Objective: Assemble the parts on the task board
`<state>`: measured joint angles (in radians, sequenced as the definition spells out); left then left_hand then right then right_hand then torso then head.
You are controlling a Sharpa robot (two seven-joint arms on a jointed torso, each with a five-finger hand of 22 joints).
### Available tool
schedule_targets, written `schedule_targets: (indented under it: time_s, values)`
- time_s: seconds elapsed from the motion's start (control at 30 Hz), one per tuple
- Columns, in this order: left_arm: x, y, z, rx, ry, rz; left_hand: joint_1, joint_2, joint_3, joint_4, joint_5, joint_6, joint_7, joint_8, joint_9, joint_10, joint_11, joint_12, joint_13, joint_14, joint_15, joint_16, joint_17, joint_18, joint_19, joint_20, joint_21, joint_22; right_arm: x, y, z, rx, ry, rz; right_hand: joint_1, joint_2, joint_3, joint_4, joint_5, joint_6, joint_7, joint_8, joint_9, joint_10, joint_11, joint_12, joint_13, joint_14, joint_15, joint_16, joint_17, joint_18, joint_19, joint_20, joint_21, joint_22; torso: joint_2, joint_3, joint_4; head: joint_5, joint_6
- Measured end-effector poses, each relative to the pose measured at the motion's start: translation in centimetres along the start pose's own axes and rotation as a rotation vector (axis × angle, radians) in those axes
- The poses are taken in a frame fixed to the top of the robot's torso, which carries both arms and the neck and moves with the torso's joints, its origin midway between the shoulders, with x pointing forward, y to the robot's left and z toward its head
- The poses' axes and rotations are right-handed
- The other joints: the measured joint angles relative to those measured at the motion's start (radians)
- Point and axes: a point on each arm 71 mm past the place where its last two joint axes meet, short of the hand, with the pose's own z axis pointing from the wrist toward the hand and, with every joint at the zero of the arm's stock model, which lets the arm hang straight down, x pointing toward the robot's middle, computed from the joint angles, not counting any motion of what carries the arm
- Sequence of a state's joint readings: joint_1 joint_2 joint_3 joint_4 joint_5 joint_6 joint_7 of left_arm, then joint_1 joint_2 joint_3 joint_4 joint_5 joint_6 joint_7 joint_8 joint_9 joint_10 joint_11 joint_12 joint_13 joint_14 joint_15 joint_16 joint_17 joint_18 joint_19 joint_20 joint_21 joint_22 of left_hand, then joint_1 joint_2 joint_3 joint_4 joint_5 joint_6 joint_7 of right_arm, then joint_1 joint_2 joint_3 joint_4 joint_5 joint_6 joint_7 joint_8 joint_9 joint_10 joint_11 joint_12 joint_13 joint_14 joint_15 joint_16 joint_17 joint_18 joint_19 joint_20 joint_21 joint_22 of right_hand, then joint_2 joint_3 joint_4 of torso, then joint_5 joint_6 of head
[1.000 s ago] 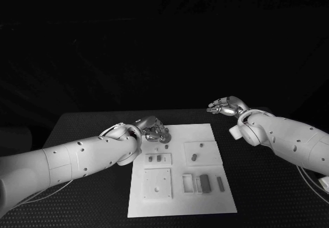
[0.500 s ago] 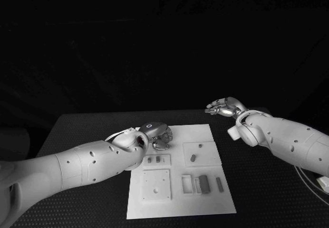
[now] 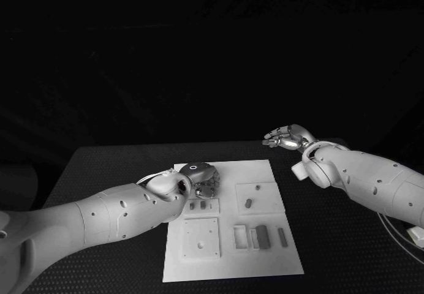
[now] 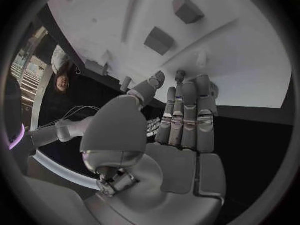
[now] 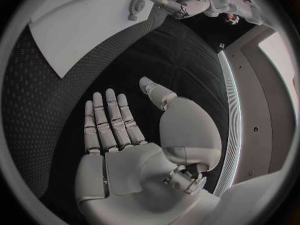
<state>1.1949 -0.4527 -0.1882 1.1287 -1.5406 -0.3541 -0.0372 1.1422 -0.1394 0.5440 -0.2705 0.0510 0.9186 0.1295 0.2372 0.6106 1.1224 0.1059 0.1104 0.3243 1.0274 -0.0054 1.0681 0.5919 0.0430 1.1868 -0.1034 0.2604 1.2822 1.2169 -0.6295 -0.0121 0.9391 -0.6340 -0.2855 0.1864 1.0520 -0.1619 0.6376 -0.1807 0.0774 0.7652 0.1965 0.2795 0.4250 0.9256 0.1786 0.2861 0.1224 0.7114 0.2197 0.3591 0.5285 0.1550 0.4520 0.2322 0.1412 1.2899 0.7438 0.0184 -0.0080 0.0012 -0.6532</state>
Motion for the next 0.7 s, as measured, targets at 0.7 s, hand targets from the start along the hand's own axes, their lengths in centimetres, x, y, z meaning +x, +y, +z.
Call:
schedule_targets:
  time_s: [0.7]
  values:
    - [0.58, 0.12, 0.37, -0.020, 0.010, 0.012, 0.005, 0.005, 0.006, 0.006, 0.000, -0.007, 0.004, -0.014, -0.023, -0.001, 0.004, -0.030, -0.018, 0.018, 0.000, 0.046, 0.028, 0.000, 0.029, 0.000, 0.035, 0.026, 0.22, 0.17, 0.01, -0.006, 0.006, 0.003, 0.004, 0.004, 0.000, 0.000, 0.000, 0.000, 0.000, 0.005, -0.001, 0.000, 0.000, 0.000, -0.001, 0.000, 0.000, 0.000, 0.002, 0.000, 0.000, 0.000, 0.000, 0.002, 0.000, 0.0005, 0.0002, -0.004, -0.003]
